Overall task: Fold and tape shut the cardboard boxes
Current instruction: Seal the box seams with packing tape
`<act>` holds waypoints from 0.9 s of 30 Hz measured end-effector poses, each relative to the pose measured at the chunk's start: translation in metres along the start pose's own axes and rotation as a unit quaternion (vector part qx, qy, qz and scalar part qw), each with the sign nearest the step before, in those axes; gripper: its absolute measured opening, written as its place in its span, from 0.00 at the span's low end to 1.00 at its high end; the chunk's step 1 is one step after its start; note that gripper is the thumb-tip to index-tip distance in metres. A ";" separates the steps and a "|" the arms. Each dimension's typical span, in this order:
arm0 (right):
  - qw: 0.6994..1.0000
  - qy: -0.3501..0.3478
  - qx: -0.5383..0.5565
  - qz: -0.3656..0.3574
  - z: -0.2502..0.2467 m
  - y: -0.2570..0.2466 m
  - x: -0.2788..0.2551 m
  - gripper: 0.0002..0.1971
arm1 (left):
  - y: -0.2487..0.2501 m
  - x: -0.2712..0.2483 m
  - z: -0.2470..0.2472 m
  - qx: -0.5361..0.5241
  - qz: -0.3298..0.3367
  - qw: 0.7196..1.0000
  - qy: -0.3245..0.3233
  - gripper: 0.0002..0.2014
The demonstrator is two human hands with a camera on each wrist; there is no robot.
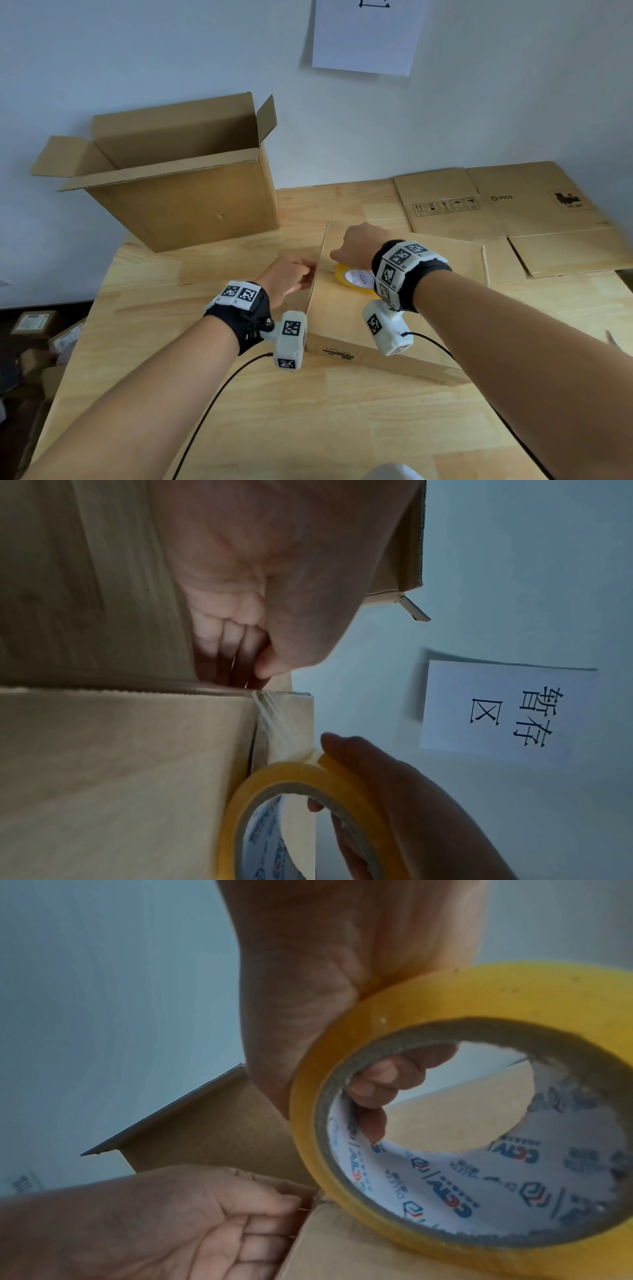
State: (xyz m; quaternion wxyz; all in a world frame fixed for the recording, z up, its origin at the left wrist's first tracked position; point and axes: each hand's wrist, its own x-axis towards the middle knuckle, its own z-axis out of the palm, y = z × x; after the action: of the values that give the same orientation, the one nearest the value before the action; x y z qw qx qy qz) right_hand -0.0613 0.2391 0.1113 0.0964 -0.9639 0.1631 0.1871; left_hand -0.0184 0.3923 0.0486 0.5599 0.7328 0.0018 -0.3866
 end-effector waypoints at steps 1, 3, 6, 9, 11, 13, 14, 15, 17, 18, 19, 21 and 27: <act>1.000 -0.001 0.000 0.000 0.000 0.000 0.000 0.16 | -0.001 0.000 0.002 -0.002 -0.005 1.000 0.000 0.12; 1.000 -0.004 0.001 0.000 0.001 -0.001 0.001 0.17 | -0.002 -0.001 0.007 0.013 -0.017 1.000 -0.001 0.11; 1.000 -0.004 0.003 0.001 0.001 -0.002 0.000 0.17 | 0.000 -0.005 0.016 0.021 -0.036 0.999 0.013 0.15; 1.000 -0.001 0.002 0.001 0.002 -0.002 -0.002 0.17 | -0.001 -0.005 0.023 0.028 -0.039 0.998 0.034 0.15; 1.000 0.000 0.001 0.003 0.002 -0.002 -0.002 0.17 | -0.003 -0.006 0.025 0.015 -0.051 0.998 0.031 0.11; 1.000 -0.001 0.001 0.003 0.002 -0.002 -0.003 0.17 | -0.003 -0.010 0.023 0.003 -0.056 0.998 0.026 0.09; 1.000 -0.001 0.001 0.002 0.002 -0.002 -0.003 0.17 | -0.003 -0.014 0.022 0.012 -0.053 0.998 0.013 0.11; 1.000 -0.001 0.000 0.002 0.001 -0.001 -0.003 0.17 | -0.005 -0.016 0.021 0.029 -0.040 0.999 -0.008 0.10; 1.000 -0.001 0.001 0.001 0.001 -0.002 -0.004 0.18 | -0.009 -0.019 0.020 0.054 -0.012 0.997 -0.061 0.17; 1.000 0.000 0.003 0.000 0.001 -0.002 -0.004 0.19 | -0.011 -0.019 0.020 0.066 -0.003 0.995 -0.073 0.20; 1.000 0.000 0.006 -0.001 0.000 -0.002 -0.004 0.20 | -0.013 -0.020 0.020 0.077 0.007 0.994 -0.077 0.22; 1.000 0.005 0.014 -0.004 0.000 -0.002 -0.006 0.21 | -0.016 -0.020 0.020 0.083 0.018 0.993 -0.077 0.24; 0.999 -0.015 0.026 -0.028 -0.003 0.003 -0.016 0.22 | -0.017 -0.023 0.024 0.058 0.039 0.995 -0.075 0.21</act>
State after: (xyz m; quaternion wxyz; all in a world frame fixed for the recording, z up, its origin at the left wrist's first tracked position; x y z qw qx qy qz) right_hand -0.0754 0.2402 0.1204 0.1291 -0.9623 0.1397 0.1946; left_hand -0.0554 0.3885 0.0455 0.5301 0.7325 -0.0911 -0.4174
